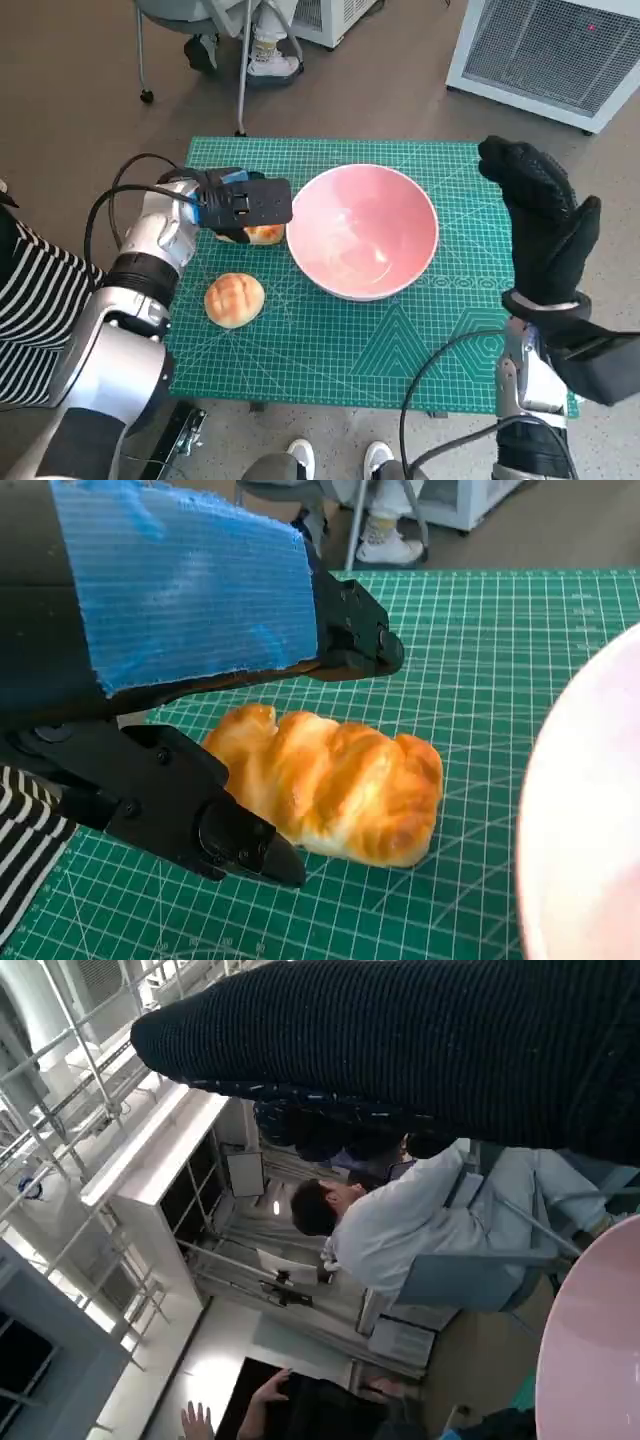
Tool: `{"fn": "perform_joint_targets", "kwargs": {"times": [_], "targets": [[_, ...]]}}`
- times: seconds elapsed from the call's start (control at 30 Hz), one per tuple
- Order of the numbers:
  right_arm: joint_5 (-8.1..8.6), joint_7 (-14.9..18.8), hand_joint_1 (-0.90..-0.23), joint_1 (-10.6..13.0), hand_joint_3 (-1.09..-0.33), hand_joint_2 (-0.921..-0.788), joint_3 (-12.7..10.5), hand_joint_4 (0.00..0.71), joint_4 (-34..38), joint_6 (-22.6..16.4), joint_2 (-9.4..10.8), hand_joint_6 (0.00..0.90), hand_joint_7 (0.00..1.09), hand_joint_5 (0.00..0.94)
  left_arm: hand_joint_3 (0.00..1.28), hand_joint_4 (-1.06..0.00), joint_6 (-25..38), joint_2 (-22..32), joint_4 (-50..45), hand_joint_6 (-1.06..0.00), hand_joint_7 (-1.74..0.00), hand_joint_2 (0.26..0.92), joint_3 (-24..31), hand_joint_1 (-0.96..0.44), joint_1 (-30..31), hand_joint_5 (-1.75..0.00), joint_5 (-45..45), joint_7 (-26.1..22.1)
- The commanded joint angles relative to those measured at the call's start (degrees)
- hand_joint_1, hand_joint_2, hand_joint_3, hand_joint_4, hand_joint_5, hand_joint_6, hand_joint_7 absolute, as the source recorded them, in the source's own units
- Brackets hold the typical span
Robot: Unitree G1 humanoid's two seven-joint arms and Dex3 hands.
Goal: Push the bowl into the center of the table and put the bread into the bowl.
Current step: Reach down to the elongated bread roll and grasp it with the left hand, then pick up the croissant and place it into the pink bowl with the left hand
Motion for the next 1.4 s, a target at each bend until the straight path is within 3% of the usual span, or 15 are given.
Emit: {"fn": "perform_joint_targets", "kwargs": {"times": [0.03, 0.23, 0.5, 0.63, 0.73, 0.77, 0.93, 0.97, 1.1, 1.13, 1.17, 1.27, 1.4], "targets": [[-0.2, -0.5, -0.662, 0.9, -0.722, -0.921, -0.1, 0.198, 0.7, 0.5, 0.3, 0.135, 0.34, 0.0, 0.0, -0.07, 0.4, -1.1, 1.0, -0.26, 0.0, 0.787, -0.7, -0.2, 0.9, -0.01, 0.9, 2.5], [0.2, -0.2, -0.662, 1.0, -0.721, -0.921, -0.2, 0.197, 0.4, 0.8, 0.3, 0.134, 0.34, 0.0, 0.0, -0.13, 0.1, -1.8, 1.7, -0.31, -0.02, 0.789, -1.5, -0.19, 2.4, -0.03, 1.6, 6.7], [1.05, 0.1, -0.662, 1.7, -0.722, -0.921, -0.5, 0.196, -1.2, 1.4, -0.1, 0.135, 0.35, 0.0, 0.0, -0.29, 0.2, -2.2, 2.4, -0.45, -0.04, 0.8, -2.5, -0.1, 4.3, -0.02, 3.1, 10.0], [1.57, 0.1, -0.668, 2.1, -0.722, -0.921, -0.6, 0.195, -2.3, 1.7, -0.4, 0.134, 0.35, 0.0, 0.01, -0.52, 0.5, -2.2, 2.7, -0.51, -0.04, 0.81, -3.5, -0.05, 4.9, -0.12, 4.0, 10.7], [1.61, 0.0, -0.671, 2.4, -0.723, -0.921, -0.7, 0.188, -3.2, 1.9, -0.4, 0.126, 0.35, 0.0, 0.04, -0.44, 0.8, -2.3, 2.9, -0.58, -0.02, 0.801, -4.2, -0.02, 5.5, -0.87, 4.8, 11.2], [1.58, -0.1, -0.671, 2.4, -0.723, -0.921, -0.7, 0.187, -3.3, 1.9, -0.3, 0.125, 0.35, 0.0, 0.04, -0.42, 0.8, -2.3, 3.0, -0.59, -0.02, 0.802, -4.3, -0.01, 5.6, -0.94, 5.0, 11.3], [1.44, -0.1, -0.671, 2.6, -0.727, -0.921, -0.7, 0.182, -3.6, 1.5, -0.2, 0.118, 0.35, 0.0, 0.03, -0.45, 0.8, -2.0, 3.2, -0.71, -0.05, 0.825, -5.8, -0.01, 6.3, -1.0, 6.6, 12.0], [1.4, -0.1, -0.67, 2.6, -0.729, -0.921, -0.7, 0.18, -3.5, 1.5, -0.2, 0.115, 0.35, 0.0, 0.07, -0.51, 0.8, -2.0, 3.3, -0.76, -0.08, 0.859, -6.0, 0.12, 6.4, -1.11, 6.8, 12.2], [1.27, 0.0, -0.669, 2.6, -0.733, -0.921, -0.8, 0.177, -3.2, 1.1, -0.1, 0.112, 0.35, 0.0, 0.11, -0.57, 0.9, -1.9, 3.3, -0.84, -0.13, 0.901, -6.4, 0.28, 6.6, -1.24, 7.4, 12.6], [1.25, 0.0, -0.669, 2.5, -0.734, -0.921, -0.8, 0.177, -3.1, 1.0, -0.1, 0.111, 0.35, 0.0, 0.12, -0.59, 0.9, -1.8, 3.4, -0.75, -0.49, 0.908, -6.4, 0.18, 6.7, -1.26, 7.4, 12.8], [1.25, 0.0, -0.669, 2.5, -0.735, -0.921, -0.9, 0.176, -3.1, 1.0, -0.1, 0.11, 0.36, 0.0, 0.11, -0.59, 0.9, -1.8, 3.4, -0.69, -0.73, 0.913, -6.3, 0.11, 6.7, -1.27, 7.4, 12.9], [1.19, 0.0, -0.668, 2.4, -0.737, -0.921, -0.9, 0.175, -2.9, 0.9, -0.1, 0.109, 0.36, 0.0, 0.1, -0.6, 0.6, -1.5, 3.4, -0.66, -0.99, 0.918, -6.2, 0.04, 6.8, -1.27, 7.4, 13.3], [1.0, -0.1, -0.666, 2.4, -0.737, -0.921, -0.8, 0.175, -2.7, 0.7, 0.0, 0.107, 0.36, 0.0, 0.08, -0.63, 0.4, -1.3, 3.3, -0.65, -1.08, 0.92, -5.8, 0.01, 6.9, -1.26, 7.0, 13.7]]}}
